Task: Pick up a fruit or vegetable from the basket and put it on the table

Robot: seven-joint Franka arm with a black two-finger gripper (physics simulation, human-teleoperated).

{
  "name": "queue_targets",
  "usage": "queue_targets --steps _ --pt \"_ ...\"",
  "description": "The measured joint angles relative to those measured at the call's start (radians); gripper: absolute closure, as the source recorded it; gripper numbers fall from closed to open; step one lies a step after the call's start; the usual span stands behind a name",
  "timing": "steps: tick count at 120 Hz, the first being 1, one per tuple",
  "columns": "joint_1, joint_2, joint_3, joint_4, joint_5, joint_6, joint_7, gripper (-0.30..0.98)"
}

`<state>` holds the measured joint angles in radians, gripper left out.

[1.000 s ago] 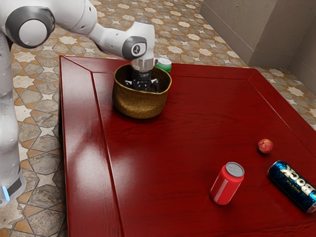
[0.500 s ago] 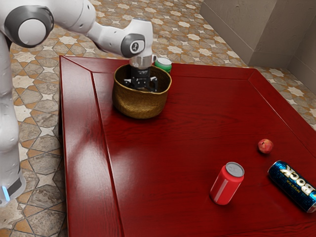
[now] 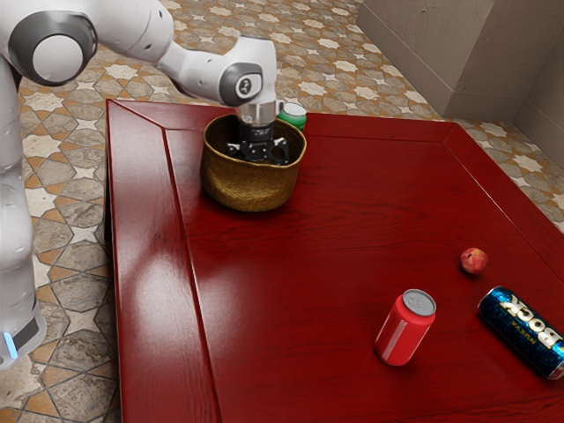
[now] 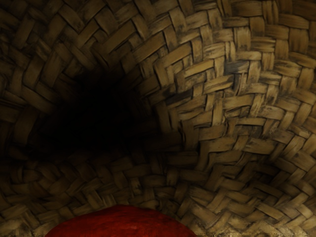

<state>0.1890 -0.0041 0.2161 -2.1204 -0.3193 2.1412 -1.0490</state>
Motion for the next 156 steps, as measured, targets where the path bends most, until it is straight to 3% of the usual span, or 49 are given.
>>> queue_targets --steps 5,22,39,69,95,109,129,140,156 --pt "-0.003 0.001 0.000 0.000 -0.003 0.002 0.000 0.02" --pt "-0.013 0.004 0.000 -0.001 -0.007 0.006 -0.001 0.27" --pt "-0.004 0.003 -0.005 -0.001 -0.005 0.009 -0.004 0.34" --pt "-0.018 -0.080 0.001 -0.001 0.007 0.013 -0.009 0.32" --pt "0.003 -0.289 0.001 -0.002 0.063 0.012 -0.017 0.32" --pt "-0.026 -0.343 -0.066 0.030 0.090 0.011 -0.031 0.32" --pt "-0.114 -0.238 -0.233 0.272 0.104 0.012 -0.068 0.32" --pt "-0.177 -0.115 -0.248 0.436 0.104 0.013 -0.087 0.26" --pt "-0.185 -0.087 -0.213 0.462 0.063 -0.022 -0.168 0.10"
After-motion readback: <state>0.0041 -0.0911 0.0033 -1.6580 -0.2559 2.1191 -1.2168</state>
